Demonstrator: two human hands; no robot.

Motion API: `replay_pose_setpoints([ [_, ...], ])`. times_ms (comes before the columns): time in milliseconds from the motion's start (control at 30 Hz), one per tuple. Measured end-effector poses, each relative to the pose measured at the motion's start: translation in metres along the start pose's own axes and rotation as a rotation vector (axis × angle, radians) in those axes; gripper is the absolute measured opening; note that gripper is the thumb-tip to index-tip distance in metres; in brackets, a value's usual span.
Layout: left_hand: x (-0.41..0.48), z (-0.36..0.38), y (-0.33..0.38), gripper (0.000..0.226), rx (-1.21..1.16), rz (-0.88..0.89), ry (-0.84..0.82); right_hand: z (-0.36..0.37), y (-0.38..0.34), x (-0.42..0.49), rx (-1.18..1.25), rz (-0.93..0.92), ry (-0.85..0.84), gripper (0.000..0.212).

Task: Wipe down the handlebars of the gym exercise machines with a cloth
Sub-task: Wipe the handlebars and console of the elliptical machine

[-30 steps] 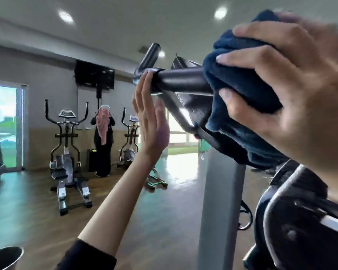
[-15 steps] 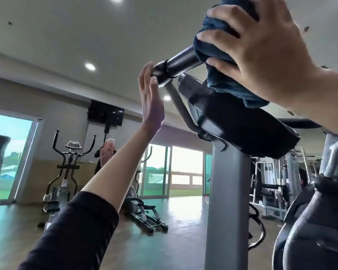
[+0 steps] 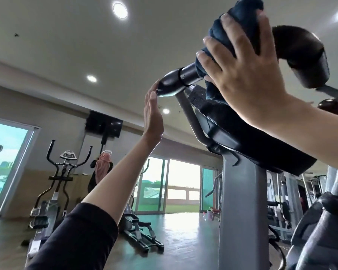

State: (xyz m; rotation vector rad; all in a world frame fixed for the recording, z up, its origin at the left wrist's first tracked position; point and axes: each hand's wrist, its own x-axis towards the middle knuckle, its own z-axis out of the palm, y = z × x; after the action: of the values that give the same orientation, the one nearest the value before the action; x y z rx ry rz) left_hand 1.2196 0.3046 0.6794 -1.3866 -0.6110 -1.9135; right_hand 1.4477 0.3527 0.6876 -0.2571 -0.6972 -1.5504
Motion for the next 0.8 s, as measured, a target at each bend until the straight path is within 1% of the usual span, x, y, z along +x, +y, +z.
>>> replay_pose_setpoints([
  [133, 0.006, -0.004, -0.012, 0.059, -0.078, -0.027, 0.036, 0.009, -0.028, 0.007, -0.109, -0.071, -0.01, 0.042],
  [267, 0.013, -0.002, -0.021, 0.056, -0.184, -0.043, 0.017, 0.019, -0.051, 0.015, -0.204, -0.129, 0.001, 0.052],
  [433, 0.013, -0.001, -0.03, 0.052, -0.271, -0.014, 0.016, 0.035, -0.08, 0.026, -0.164, -0.098, 0.024, 0.047],
  [500, 0.014, 0.0, -0.033, 0.053, -0.309, -0.007, 0.02, 0.041, -0.097, 0.033, -0.162, -0.101, 0.026, 0.039],
  [567, 0.013, 0.001, -0.034, 0.054, -0.332, 0.016, 0.025, 0.046, -0.109, 0.041, -0.142, -0.116, 0.034, 0.031],
  [633, 0.013, 0.003, -0.033, 0.051, -0.351, 0.042, 0.038, 0.049, -0.112, 0.045, -0.109, -0.157, 0.042, 0.03],
  [700, 0.01, 0.006, -0.034, 0.048, -0.333, 0.073, 0.059, 0.049, -0.105, 0.042, -0.104, -0.195, 0.051, 0.034],
  [800, 0.007, 0.013, -0.037, 0.047, -0.182, 0.137, 0.085, 0.041, -0.081, 0.032, -0.119, -0.197, 0.06, 0.036],
])
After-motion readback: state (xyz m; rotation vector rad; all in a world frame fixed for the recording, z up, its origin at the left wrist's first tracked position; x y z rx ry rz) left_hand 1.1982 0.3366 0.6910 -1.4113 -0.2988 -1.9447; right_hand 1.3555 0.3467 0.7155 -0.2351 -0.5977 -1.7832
